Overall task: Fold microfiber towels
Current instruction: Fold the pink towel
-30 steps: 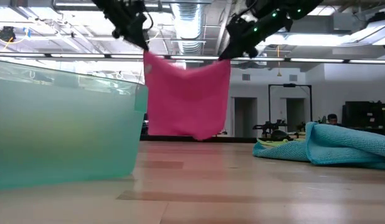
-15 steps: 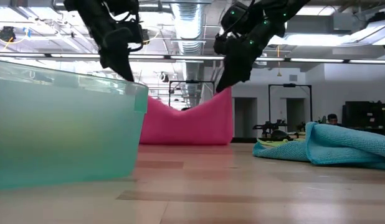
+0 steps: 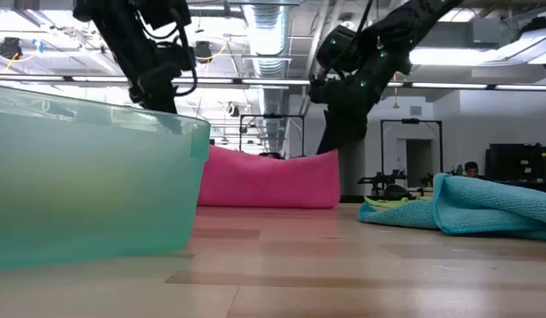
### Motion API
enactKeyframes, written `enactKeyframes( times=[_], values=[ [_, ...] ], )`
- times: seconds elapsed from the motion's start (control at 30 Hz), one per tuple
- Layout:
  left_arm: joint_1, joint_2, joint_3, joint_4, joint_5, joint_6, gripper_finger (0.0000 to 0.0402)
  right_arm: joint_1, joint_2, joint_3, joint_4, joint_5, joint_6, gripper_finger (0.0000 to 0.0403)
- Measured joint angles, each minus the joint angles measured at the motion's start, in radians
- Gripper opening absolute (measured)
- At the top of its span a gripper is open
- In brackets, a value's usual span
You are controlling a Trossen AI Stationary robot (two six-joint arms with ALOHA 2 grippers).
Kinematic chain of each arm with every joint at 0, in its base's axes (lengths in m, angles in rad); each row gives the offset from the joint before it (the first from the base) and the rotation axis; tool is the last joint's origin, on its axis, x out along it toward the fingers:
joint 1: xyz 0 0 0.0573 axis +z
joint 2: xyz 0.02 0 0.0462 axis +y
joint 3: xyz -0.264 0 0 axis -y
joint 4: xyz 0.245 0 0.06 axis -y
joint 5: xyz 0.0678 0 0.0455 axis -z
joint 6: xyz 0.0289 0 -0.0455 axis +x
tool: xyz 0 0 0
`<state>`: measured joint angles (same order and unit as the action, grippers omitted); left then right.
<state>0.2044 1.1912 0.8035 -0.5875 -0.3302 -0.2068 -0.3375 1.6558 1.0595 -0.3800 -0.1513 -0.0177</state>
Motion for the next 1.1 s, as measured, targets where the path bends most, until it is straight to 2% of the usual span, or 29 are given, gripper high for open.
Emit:
enactKeyframes(
  times=[0.3,0.5,0.77,1.1],
  values=[
    [0.191,0.011,-0.067,0.228,0.028,0.123,0.0,-0.157,0.0,0.0,0.118,0.0,-0.013,0.0017],
    [0.292,0.098,-0.07,0.307,0.078,0.2,0.0,-0.23,0.001,0.0,0.159,0.0,-0.014,0.0022],
    [0.334,0.215,-0.066,0.378,0.105,0.214,0.0,-0.262,0.004,0.001,0.213,-0.001,-0.018,0.002],
    [0.345,0.226,-0.066,0.378,0.087,0.241,0.0,-0.289,0.147,0.055,0.254,-0.004,-0.017,0.0022]
  ],
)
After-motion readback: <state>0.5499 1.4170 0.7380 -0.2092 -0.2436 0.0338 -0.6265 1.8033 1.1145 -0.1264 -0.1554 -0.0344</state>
